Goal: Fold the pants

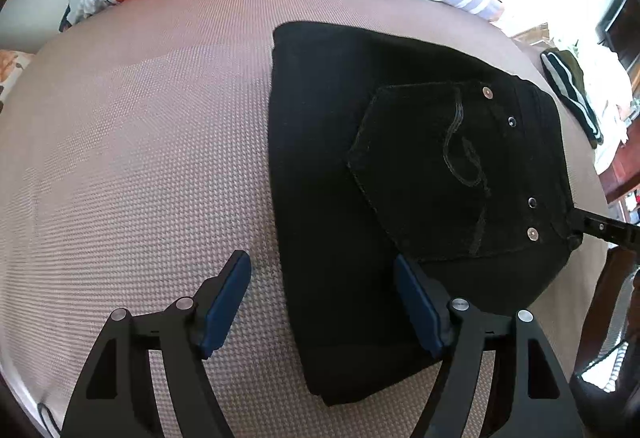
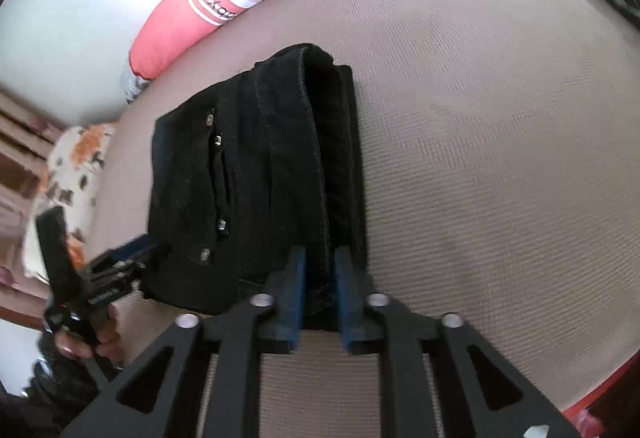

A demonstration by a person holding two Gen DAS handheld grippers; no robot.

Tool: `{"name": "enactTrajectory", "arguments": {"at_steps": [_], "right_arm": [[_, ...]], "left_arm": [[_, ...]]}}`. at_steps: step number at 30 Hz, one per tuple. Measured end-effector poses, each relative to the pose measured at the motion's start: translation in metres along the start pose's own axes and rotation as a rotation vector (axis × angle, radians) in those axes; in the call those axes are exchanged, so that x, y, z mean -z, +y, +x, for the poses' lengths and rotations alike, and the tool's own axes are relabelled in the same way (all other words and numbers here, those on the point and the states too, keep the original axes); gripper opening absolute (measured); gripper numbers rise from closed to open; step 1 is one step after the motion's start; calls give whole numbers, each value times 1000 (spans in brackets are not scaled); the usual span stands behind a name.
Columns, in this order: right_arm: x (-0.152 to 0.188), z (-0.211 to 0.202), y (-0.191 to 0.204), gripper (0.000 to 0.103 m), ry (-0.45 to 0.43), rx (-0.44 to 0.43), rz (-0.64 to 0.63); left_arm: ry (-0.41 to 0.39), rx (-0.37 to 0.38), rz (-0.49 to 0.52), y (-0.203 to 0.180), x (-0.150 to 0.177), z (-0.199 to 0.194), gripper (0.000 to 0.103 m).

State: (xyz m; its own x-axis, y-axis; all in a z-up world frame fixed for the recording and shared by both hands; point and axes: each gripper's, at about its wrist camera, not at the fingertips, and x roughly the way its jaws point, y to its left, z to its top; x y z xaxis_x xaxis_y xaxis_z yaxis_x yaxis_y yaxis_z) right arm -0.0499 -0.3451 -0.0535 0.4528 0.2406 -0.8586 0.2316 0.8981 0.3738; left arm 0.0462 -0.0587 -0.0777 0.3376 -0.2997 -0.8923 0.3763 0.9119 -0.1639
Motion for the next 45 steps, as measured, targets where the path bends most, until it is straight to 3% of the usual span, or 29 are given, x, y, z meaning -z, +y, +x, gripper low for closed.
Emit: {"name": "enactTrajectory", "arguments": {"at_steps": [2, 12, 25, 30, 37, 45], "right_arm": [[-1, 0, 0, 31, -4, 30, -11], [-17, 6, -1, 32, -7, 2, -23], [-34, 16, -14, 33, 12, -123, 2], [-39, 23, -18, 43, 28, -183, 5], [-43, 35, -49, 44, 53, -343, 111], [-45, 48, -66, 44, 116, -434, 148]], "left_arm": [[-8, -15, -2, 1, -2, -1, 74], [-14, -27, -20, 8, -14, -1, 74], [34, 122, -155, 35, -26, 5, 74], [63, 231, -215, 44, -36, 9, 74], [77, 297, -261, 54, -38, 10, 74], [110, 417, -314, 66, -43, 15, 73]]}}
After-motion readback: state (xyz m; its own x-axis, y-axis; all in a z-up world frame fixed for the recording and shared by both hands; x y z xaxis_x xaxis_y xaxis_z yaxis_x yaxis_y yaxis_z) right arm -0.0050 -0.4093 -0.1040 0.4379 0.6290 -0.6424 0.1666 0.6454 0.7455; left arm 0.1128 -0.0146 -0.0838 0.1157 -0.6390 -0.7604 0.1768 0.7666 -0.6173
